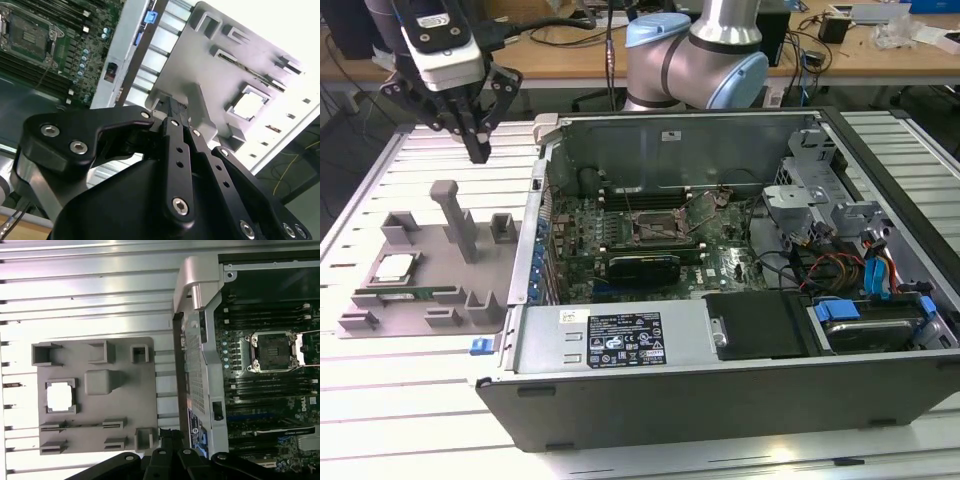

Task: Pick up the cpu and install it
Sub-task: 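Reach for the cpu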

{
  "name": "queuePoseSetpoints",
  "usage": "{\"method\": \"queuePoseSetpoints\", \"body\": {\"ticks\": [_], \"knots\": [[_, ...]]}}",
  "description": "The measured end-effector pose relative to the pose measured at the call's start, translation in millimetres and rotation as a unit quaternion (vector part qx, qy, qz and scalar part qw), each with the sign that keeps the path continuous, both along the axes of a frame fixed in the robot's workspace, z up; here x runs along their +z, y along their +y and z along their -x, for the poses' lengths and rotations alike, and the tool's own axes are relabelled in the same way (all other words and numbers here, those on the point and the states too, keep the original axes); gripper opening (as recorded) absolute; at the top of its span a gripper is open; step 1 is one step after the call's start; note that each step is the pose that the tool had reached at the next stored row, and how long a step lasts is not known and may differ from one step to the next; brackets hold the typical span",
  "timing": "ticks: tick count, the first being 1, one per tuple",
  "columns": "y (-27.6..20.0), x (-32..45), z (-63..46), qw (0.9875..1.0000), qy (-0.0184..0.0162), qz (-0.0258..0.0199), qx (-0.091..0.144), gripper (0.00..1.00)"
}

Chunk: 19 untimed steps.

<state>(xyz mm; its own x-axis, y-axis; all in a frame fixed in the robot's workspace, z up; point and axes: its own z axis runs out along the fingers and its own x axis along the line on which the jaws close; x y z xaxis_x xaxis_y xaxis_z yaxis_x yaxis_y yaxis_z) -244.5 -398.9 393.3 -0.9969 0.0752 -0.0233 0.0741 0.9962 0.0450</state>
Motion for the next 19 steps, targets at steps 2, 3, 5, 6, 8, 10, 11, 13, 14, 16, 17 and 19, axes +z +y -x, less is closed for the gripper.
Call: {"method": "queuePoseSetpoints", "body": {"ticks": [2, 3, 5, 6, 8, 10, 11, 13, 14, 16, 17, 19], "knots": [[0.0, 0.0, 10.8, 1.0000, 0.0000, 0.0000, 0.000, 0.11], [0.0, 0.0, 13.3, 1.0000, 0.0000, 0.0000, 0.000, 0.11], [0.0, 0.0, 17.8, 1.0000, 0.0000, 0.0000, 0.000, 0.11], [0.0, 0.0, 19.5, 1.0000, 0.0000, 0.0000, 0.000, 0.11], [0.0, 0.0, 23.7, 1.0000, 0.0000, 0.0000, 0.000, 0.11], [0.0, -0.1, 27.0, 1.0000, 0.0000, 0.0000, 0.000, 0.11], [0.0, -0.4, 27.9, 1.0000, 0.0000, 0.0000, 0.000, 0.11], [0.0, -1.4, 30.2, 1.0000, 0.0000, 0.0000, 0.000, 0.11], [0.0, -2.6, 32.6, 1.0000, -0.0001, -0.0001, 0.000, 0.11], [0.0, -4.9, 37.4, 1.0000, 0.0001, 0.0000, 0.000, 0.11], [0.0, -5.7, 38.8, 1.0000, 0.0000, 0.0000, 0.000, 0.11], [0.0, -7.5, 42.3, 1.0000, 0.0000, 0.0000, 0.000, 0.11]]}}
